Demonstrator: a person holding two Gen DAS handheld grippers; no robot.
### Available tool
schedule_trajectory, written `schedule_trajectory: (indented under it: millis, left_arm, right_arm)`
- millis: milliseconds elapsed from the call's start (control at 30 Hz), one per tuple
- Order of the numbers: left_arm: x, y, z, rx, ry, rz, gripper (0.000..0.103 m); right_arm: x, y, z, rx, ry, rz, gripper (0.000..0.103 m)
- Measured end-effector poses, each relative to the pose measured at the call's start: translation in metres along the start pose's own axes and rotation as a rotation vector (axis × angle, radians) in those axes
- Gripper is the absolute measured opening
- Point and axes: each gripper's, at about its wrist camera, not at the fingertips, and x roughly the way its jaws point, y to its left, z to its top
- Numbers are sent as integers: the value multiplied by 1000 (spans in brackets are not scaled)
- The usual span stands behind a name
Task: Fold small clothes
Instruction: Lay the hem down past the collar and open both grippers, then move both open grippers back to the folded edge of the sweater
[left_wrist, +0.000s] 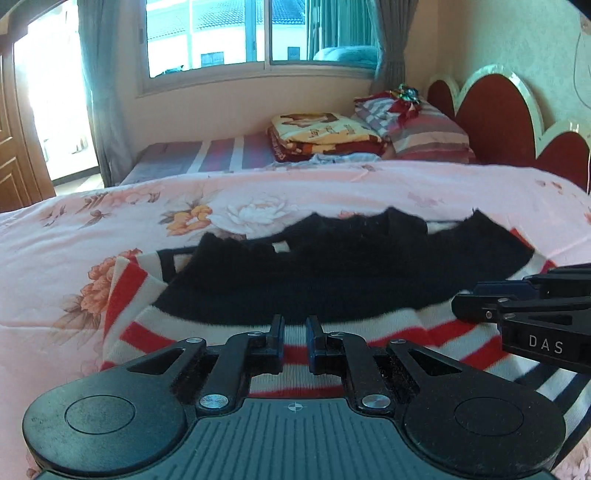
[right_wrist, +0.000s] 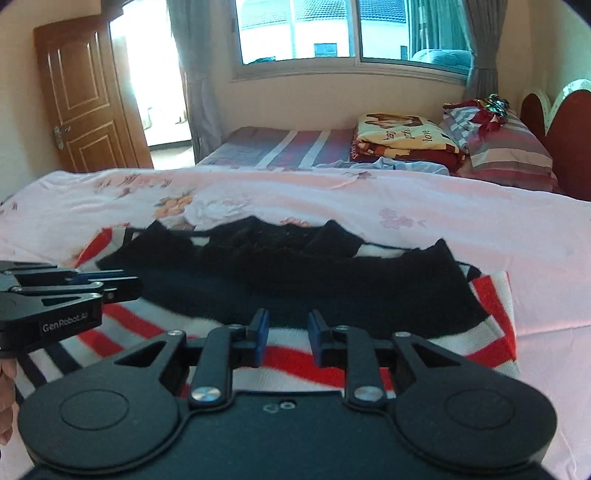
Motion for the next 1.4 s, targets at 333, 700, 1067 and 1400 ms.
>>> schedule_trajectory:
  millis: [333,700,1067,1400]
  left_arm:
    - [-12,48,-27,-83,16,105,13]
    - [-45,13,-46,-40,1,65,13]
    - [-56,28,-59,-51,0,79,14]
    - [-58,42,-61,-92,17,90,14]
  right_arm:
    - [-11,-21,-18,31,12,-132,24]
    - [-38,33,-45,-15,20,-80,26]
    - [-61,4,-67,34,33,-147,29]
    - [-78,-42,-83,188,64,-202,33]
